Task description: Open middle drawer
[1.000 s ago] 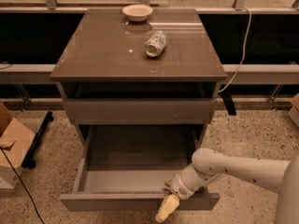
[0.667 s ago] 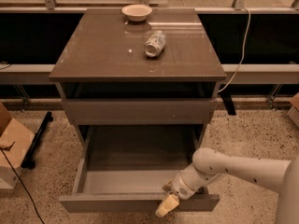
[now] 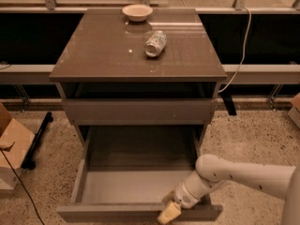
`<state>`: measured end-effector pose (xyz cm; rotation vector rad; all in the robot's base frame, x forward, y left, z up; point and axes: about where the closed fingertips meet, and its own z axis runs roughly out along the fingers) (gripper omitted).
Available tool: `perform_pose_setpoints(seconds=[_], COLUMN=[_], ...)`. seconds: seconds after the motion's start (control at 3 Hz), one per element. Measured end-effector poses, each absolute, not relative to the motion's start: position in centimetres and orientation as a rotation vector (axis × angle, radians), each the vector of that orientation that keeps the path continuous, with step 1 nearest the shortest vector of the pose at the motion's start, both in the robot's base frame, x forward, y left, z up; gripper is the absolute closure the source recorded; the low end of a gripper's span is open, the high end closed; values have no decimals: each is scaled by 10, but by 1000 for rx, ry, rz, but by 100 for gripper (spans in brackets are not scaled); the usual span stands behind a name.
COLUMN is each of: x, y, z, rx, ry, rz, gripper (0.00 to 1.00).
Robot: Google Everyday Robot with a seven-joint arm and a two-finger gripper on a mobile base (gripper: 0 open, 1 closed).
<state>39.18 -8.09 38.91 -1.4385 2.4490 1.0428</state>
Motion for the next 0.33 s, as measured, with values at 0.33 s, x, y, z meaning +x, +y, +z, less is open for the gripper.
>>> perform_pose_setpoints(seconds=[0.33], x=[394], y=[-76], z=[398], rx=[-1439], ry=[2449], rz=[1043], gripper=[73])
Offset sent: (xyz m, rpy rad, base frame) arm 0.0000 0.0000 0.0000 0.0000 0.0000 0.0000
